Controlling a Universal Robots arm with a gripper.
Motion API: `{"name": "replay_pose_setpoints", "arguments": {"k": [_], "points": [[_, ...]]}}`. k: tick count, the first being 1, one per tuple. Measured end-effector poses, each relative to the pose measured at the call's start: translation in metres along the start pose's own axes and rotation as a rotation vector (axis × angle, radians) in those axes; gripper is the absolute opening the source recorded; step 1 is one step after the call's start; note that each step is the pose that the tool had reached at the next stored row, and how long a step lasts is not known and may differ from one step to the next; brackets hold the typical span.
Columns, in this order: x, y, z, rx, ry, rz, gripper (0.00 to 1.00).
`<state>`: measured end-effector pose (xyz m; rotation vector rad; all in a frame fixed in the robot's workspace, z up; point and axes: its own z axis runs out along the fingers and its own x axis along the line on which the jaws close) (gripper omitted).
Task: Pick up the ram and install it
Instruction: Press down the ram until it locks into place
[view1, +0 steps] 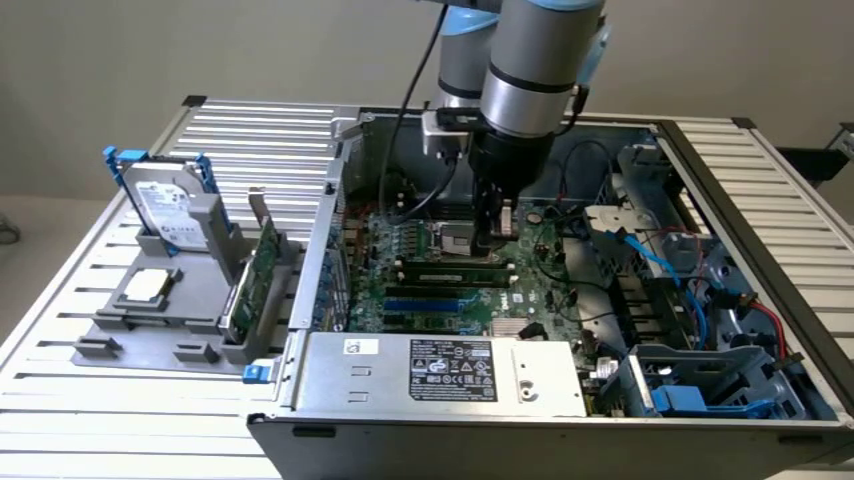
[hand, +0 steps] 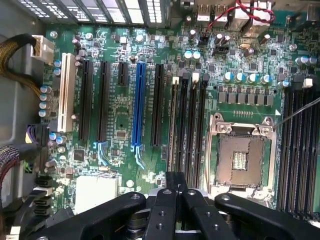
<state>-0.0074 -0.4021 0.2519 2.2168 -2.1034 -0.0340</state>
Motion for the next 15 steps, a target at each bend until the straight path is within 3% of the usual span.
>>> {"name": "replay_pose_setpoints", "arguments": {"k": [15], "points": [[0.0,-0.0051,0.0194,-0.0004,0.009,0.0,0.11]]}}
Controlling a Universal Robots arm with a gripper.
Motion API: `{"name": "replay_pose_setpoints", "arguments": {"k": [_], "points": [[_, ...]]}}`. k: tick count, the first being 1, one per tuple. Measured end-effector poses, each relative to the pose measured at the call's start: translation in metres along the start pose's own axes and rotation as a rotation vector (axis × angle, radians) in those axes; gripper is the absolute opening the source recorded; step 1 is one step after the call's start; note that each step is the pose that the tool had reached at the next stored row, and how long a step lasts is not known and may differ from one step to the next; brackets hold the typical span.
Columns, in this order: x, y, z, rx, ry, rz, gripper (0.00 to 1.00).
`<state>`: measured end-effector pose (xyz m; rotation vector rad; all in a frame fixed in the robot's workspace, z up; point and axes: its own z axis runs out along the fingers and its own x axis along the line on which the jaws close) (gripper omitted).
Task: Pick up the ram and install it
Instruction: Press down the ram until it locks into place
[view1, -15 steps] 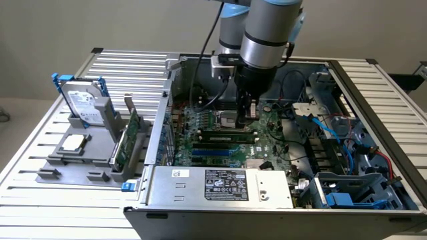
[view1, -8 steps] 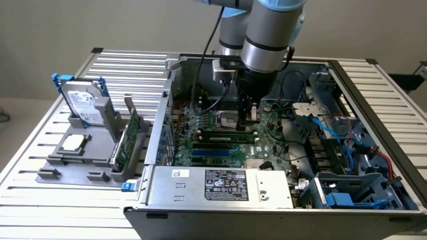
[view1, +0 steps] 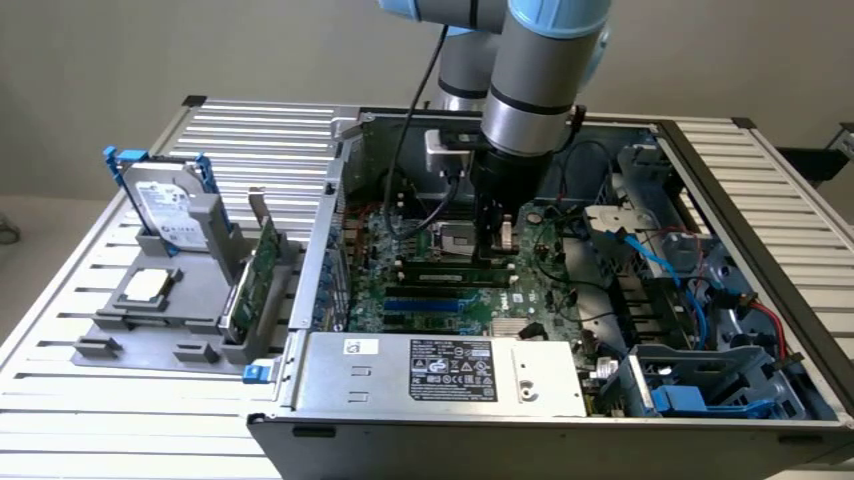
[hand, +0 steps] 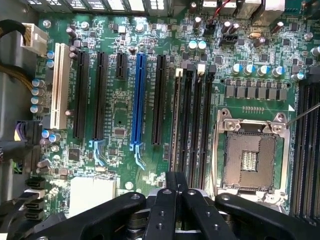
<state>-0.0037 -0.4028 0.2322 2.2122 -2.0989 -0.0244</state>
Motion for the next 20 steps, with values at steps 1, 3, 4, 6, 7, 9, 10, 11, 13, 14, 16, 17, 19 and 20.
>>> {"name": "replay_pose_setpoints", "arguments": {"k": [1,3,4,6,7,9,10,11,13,14,16,17,19,20], "points": [[0.0,-0.0001,0.0015,0.0,0.0003,0.0,0.11],[0.0,-0.0002,0.0031,0.0,0.0006,0.0,0.11],[0.0,-0.0002,0.0034,-0.0001,0.0008,0.0,0.11],[0.0,-0.0003,0.004,-0.0001,0.0008,0.0,0.11],[0.0,-0.0003,0.0044,0.0,0.0007,0.0,0.11],[0.0,-0.0004,0.0052,-0.0002,0.0012,0.0,0.11],[0.0,-0.0004,0.0058,-0.0003,0.0014,0.0,0.11],[0.0,-0.0006,0.0067,0.0,0.0012,0.0,0.11],[0.0,-0.0006,0.0085,-0.0005,0.0019,0.0,0.11],[0.0,-0.0007,0.0092,-0.0005,0.0018,0.0,0.11],[0.0,-0.0006,0.0085,-0.0002,0.0007,0.0,0.11],[0.0,-0.0005,0.0056,0.0006,-0.001,0.0,0.11],[0.001,0.0003,-0.0037,-0.0001,0.0006,0.0,0.11],[0.001,0.0006,-0.007,0.0001,0.0004,0.0,0.11]]}}
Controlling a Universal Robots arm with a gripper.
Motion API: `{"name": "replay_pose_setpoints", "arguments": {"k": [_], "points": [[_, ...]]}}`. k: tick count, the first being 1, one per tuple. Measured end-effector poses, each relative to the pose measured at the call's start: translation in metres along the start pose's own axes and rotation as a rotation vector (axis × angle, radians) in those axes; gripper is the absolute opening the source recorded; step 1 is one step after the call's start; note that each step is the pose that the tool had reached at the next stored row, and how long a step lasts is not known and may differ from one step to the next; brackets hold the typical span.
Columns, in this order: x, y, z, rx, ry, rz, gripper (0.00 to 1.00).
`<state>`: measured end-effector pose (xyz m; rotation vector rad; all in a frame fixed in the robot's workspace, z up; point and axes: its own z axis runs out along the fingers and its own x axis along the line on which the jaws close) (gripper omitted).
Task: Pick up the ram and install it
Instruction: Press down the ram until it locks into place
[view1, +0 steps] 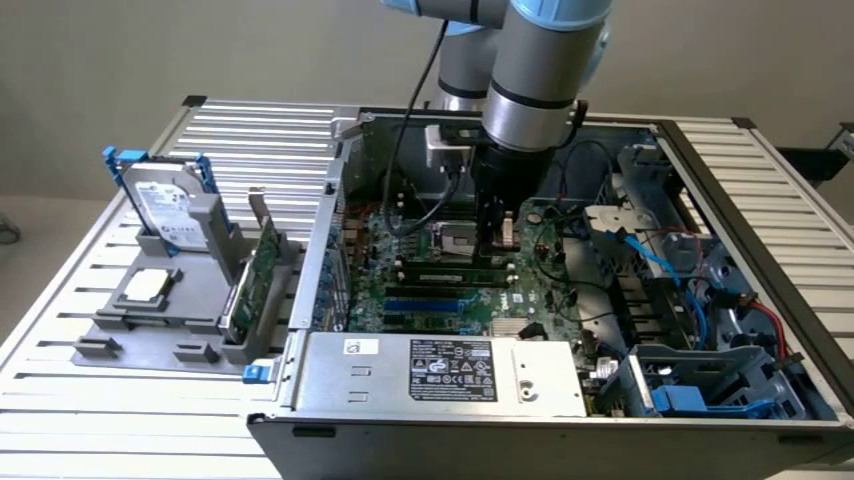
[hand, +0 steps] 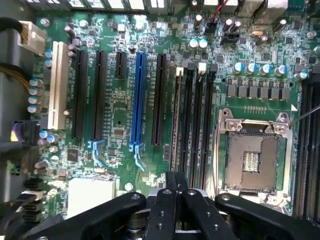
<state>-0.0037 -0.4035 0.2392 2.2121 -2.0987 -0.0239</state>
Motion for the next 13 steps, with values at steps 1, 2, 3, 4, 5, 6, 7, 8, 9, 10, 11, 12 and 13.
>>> {"name": "replay_pose_setpoints", "arguments": {"k": [1,2,3,4,5,6,7,8,9,10,11,12,13], "points": [[0.0,0.0002,-0.0014,0.0,0.0002,0.0,0.11],[0.001,0.0007,-0.0015,-0.0001,0.0001,0.0,0.11],[0.001,0.0016,-0.0015,-0.0001,0.0002,0.0,0.11],[0.002,0.0033,-0.0013,0.0001,0.0002,0.0,0.11],[0.002,0.0058,-0.0012,0.0001,0.0003,0.0,0.11],[0.003,0.0087,-0.0008,0.0004,0.0001,0.0,0.11],[0.003,0.0114,-0.0007,0.0005,0.0004,0.0,0.11],[0.004,0.014,-0.0004,0.0008,0.0002,0.0,0.11],[0.004,0.0161,-0.0003,0.0008,0.0003,0.0,0.11],[0.004,0.0178,-0.0002,0.0008,0.0003,0.0,0.11],[0.005,0.0193,-0.0001,0.0009,0.0002,0.0,0.11],[0.005,0.0203,-0.0007,0.0008,0.0005,0.0,0.11],[0.006,0.0212,-0.0014,0.0009,0.0004,0.0,0.11]]}}
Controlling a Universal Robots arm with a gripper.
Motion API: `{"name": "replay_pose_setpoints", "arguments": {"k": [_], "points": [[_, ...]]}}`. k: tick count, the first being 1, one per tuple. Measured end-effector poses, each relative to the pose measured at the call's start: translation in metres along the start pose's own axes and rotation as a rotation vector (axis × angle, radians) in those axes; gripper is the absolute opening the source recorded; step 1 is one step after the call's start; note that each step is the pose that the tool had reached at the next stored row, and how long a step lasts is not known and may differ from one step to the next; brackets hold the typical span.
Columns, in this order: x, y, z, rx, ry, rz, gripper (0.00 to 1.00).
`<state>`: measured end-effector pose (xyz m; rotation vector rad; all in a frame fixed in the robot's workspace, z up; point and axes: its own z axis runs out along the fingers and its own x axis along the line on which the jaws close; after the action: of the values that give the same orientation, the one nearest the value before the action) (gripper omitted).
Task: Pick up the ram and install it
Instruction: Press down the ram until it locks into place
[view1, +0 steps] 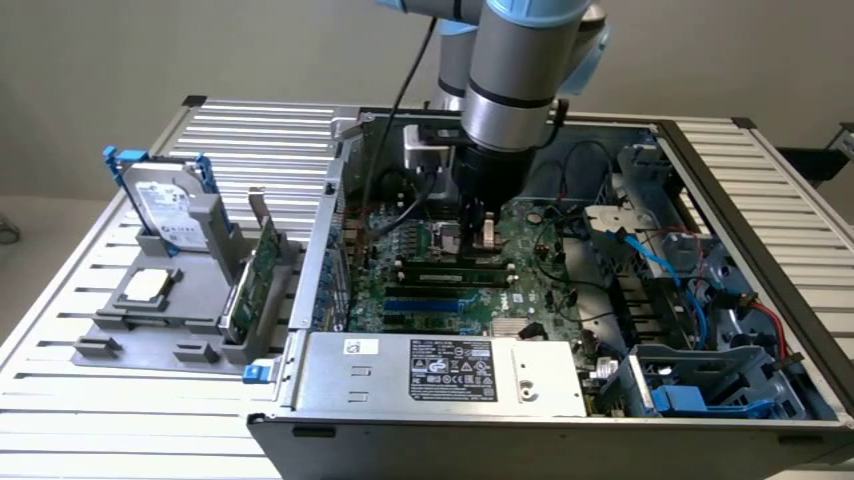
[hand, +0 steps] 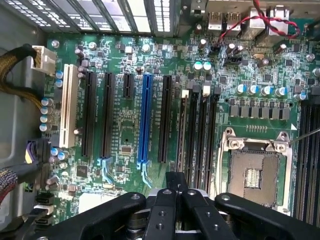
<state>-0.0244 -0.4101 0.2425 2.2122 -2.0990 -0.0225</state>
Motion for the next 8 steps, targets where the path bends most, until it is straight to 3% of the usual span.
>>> {"name": "replay_pose_setpoints", "arguments": {"k": [8], "points": [[0.0012,0.0031,-0.0094,0.0002,-0.0003,0.0,0.11]]}}
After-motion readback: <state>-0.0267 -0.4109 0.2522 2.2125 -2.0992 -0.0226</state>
